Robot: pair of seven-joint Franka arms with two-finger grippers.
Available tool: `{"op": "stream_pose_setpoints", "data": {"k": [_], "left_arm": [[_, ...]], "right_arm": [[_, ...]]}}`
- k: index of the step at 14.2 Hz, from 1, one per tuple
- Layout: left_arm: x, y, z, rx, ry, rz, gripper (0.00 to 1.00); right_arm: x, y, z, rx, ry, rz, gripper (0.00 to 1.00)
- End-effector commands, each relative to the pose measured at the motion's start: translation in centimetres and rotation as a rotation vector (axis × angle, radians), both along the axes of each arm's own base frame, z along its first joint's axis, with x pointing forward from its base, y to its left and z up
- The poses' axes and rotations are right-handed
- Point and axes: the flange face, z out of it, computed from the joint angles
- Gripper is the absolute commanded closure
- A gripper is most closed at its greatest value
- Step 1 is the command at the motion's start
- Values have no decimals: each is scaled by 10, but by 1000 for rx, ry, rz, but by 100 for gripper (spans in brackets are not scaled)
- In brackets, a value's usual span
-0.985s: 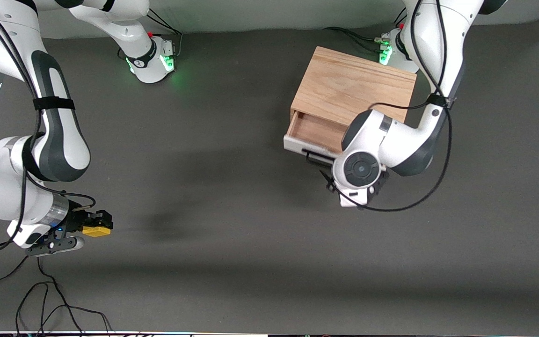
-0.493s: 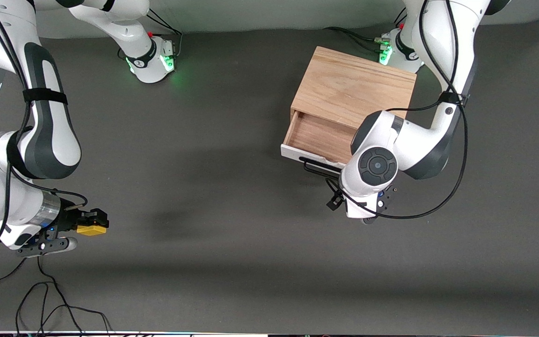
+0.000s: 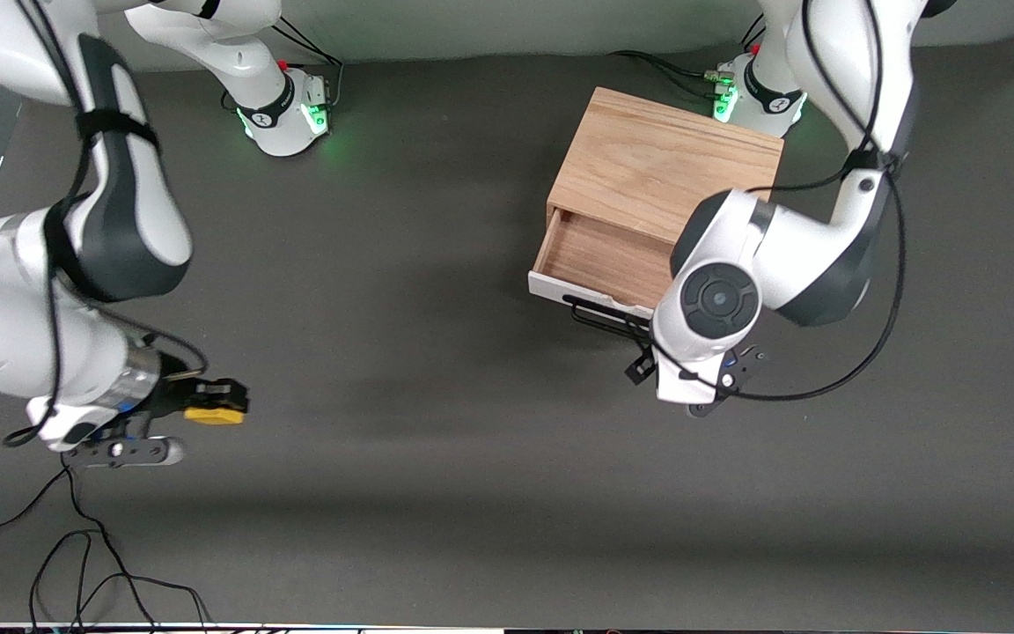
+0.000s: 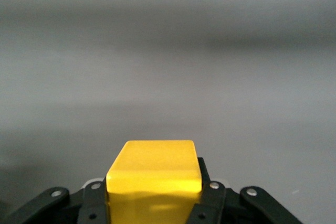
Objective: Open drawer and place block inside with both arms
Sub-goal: 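Carry the cube toward the drawer while the left gripper releases and withdraws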
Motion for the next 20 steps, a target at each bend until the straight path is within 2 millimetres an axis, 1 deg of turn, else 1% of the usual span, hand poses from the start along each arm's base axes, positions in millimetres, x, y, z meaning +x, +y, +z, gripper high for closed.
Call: {"op": "stream_pose_setpoints", "data": {"k": [1,2,3,5,6,7,8,9,10,11,13,14,15,16,17,18,19,20], "left_arm": [[-27,27,78,9,0,-133,2],[-31,39,97,-2,-4,-168,2],[-36,49,115,-12,-5,-222,2],[-40,74,140,-24,-3,-310,3],[-42,83,151,-31,-7,-359,3],[-42,96,160,-36,-11,-414,3],[-42,113,172,-44,-18,-456,3],[-40,133,181,-56,-27,-493,4],[-38,150,189,-71,-43,-519,3],[-35,165,197,-81,-62,-548,3],[-42,175,208,-83,-59,-576,4],[-48,179,206,-82,-41,-572,4],[-55,183,204,-83,-34,-566,4],[-62,181,201,-80,-32,-572,4],[-67,176,199,-77,-39,-581,4],[-66,177,197,-77,-42,-582,4],[-64,183,198,-81,-50,-605,4],[-61,193,198,-107,-51,-645,4]], "right_arm": [[-12,60,29,28,3,-111,93],[-17,80,34,42,7,-153,93],[-26,106,35,63,20,-189,93],[-42,157,36,80,27,-244,93],[-47,178,36,88,31,-269,93],[-56,203,34,101,45,-295,93],[-66,233,30,104,54,-324,93],[-77,260,30,113,53,-352,93],[-89,285,30,119,57,-372,93],[-100,302,29,121,60,-384,93],[-122,330,28,118,72,-384,93],[-132,345,24,118,77,-400,93],[-144,365,19,129,74,-414,93],[-158,386,11,136,74,-424,93],[-167,403,0,144,72,-433,93],[-179,421,-13,145,68,-419,93],[-185,432,-28,141,65,-415,93],[-190,441,-37,140,62,-403,93]]}}
